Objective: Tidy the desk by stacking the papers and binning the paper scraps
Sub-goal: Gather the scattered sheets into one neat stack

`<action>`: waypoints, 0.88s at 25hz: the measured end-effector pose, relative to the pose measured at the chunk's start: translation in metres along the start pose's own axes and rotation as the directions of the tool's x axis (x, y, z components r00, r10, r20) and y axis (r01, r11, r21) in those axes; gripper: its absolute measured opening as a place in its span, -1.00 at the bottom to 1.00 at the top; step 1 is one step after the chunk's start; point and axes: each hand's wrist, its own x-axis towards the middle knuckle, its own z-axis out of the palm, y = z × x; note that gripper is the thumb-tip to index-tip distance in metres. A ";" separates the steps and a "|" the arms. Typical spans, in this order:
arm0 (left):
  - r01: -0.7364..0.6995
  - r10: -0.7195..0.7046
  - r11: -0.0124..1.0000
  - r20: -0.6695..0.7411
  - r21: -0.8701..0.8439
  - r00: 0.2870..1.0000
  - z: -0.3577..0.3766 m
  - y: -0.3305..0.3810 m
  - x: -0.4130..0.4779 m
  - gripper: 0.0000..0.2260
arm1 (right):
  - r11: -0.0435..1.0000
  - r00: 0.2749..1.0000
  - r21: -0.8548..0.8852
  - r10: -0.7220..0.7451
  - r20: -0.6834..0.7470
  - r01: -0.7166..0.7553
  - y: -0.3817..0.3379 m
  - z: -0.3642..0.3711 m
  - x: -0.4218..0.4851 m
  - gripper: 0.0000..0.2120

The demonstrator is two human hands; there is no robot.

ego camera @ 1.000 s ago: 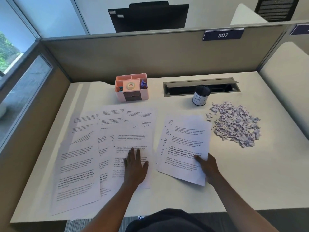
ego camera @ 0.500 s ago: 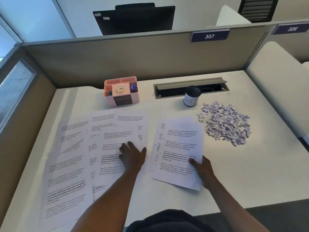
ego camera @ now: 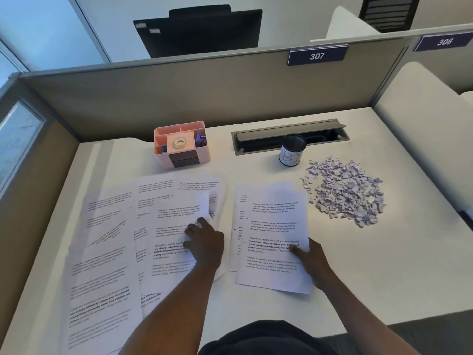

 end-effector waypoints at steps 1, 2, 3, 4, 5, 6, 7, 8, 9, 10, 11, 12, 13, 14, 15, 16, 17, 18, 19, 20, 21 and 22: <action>-0.009 0.009 1.000 0.000 -0.011 1.000 -0.004 -0.001 0.001 -0.58 | 1.000 1.000 -0.004 -0.005 0.006 0.005 0.000 0.000 0.001 -0.77; -0.031 0.031 0.999 0.008 -0.022 0.999 -0.007 -0.001 0.002 -0.66 | 1.000 1.000 -0.007 -0.010 0.013 0.010 -0.001 0.001 0.002 -0.77; -0.058 0.058 0.998 0.011 -0.035 0.998 -0.011 -0.002 0.003 -0.71 | 1.000 1.000 -0.009 -0.013 0.022 0.013 -0.001 0.002 0.003 -0.77; -0.081 0.081 0.996 0.005 -0.045 0.997 -0.015 -0.003 0.004 -0.75 | 1.000 1.000 -0.015 -0.013 0.028 0.014 -0.002 0.003 0.004 -0.77; -0.097 0.097 0.994 -0.011 -0.050 0.995 -0.020 -0.004 0.005 -0.77 | 1.000 0.999 -0.021 -0.013 0.036 0.014 -0.003 0.004 0.006 -0.77; -0.108 0.106 0.993 -0.035 -0.055 0.994 -0.025 -0.004 0.007 -0.78 | 0.999 0.999 -0.030 -0.013 0.043 0.015 -0.004 0.005 0.007 -0.77; -0.115 0.111 0.991 -0.060 -0.069 0.992 -0.031 -0.004 0.008 -0.78 | 0.999 0.999 -0.040 -0.016 0.051 0.018 -0.005 0.007 0.008 -0.77; -0.129 0.122 0.987 -0.073 -0.099 0.990 -0.038 -0.002 0.007 -0.78 | 0.998 0.998 -0.051 -0.020 0.058 0.023 -0.006 0.008 0.009 -0.77; -0.150 0.141 0.979 -0.074 -0.137 0.987 -0.046 0.001 0.005 -0.79 | 0.998 0.998 -0.061 -0.026 0.064 0.030 -0.008 0.010 0.011 -0.77; -0.182 0.173 0.969 -0.067 -0.166 0.983 -0.054 0.006 0.000 -0.80 | 0.997 0.997 -0.066 -0.033 0.069 0.038 -0.009 0.013 0.013 -0.76; -0.222 0.216 0.958 -0.054 -0.182 0.975 -0.062 0.012 -0.007 -0.81 | 0.997 0.996 -0.069 -0.040 0.076 0.045 -0.011 0.016 0.014 -0.76; -0.263 0.262 0.946 -0.030 -0.191 0.965 -0.067 0.018 -0.017 -0.81 | 0.997 0.996 -0.067 -0.041 0.084 0.047 -0.014 0.020 0.015 -0.77; -0.295 0.301 0.935 0.003 -0.199 0.953 -0.070 0.026 -0.027 -0.81 | 0.997 0.995 -0.063 -0.042 0.095 0.048 -0.016 0.024 0.016 -0.77; -0.313 0.329 0.926 0.047 -0.212 0.943 -0.071 0.034 -0.038 -0.81 | 0.997 0.993 -0.057 -0.041 0.109 0.048 -0.019 0.028 0.017 -0.76; -0.316 0.344 0.920 0.093 -0.230 0.934 -0.070 0.043 -0.049 -0.81 | 0.997 0.991 -0.057 -0.042 0.124 0.050 -0.020 0.032 0.018 -0.75; -0.313 0.352 0.917 0.134 -0.247 0.926 -0.067 0.051 -0.058 -0.81 | 0.997 0.990 -0.065 -0.042 0.138 0.051 -0.022 0.037 0.018 -0.74; -0.310 0.359 0.914 0.166 -0.262 0.918 -0.063 0.059 -0.066 -0.80 | 0.996 0.988 -0.078 -0.042 0.152 0.054 -0.023 0.041 0.019 -0.73; -0.316 0.371 0.909 0.187 -0.271 0.910 -0.058 0.065 -0.073 -0.79 | 0.994 0.986 -0.089 -0.044 0.162 0.059 -0.024 0.044 0.019 -0.72; -0.331 0.389 0.904 0.199 -0.272 0.899 -0.052 0.070 -0.078 -0.76 | 0.994 0.984 -0.095 -0.042 0.171 0.059 -0.025 0.046 0.020 -0.70; -0.355 0.415 0.895 0.211 -0.268 0.885 -0.046 0.073 -0.083 -0.72 | 0.994 0.983 -0.092 -0.036 0.181 0.054 -0.027 0.047 0.019 -0.68; -0.388 0.446 0.883 0.222 -0.263 0.867 -0.039 0.075 -0.087 -0.68 | 0.996 0.980 -0.080 -0.031 0.197 0.047 -0.030 0.049 0.017 -0.67; -0.418 0.479 0.869 0.237 -0.266 0.845 -0.033 0.074 -0.090 -0.65 | 0.997 0.977 -0.065 -0.020 0.211 0.034 -0.033 0.050 0.016 -0.68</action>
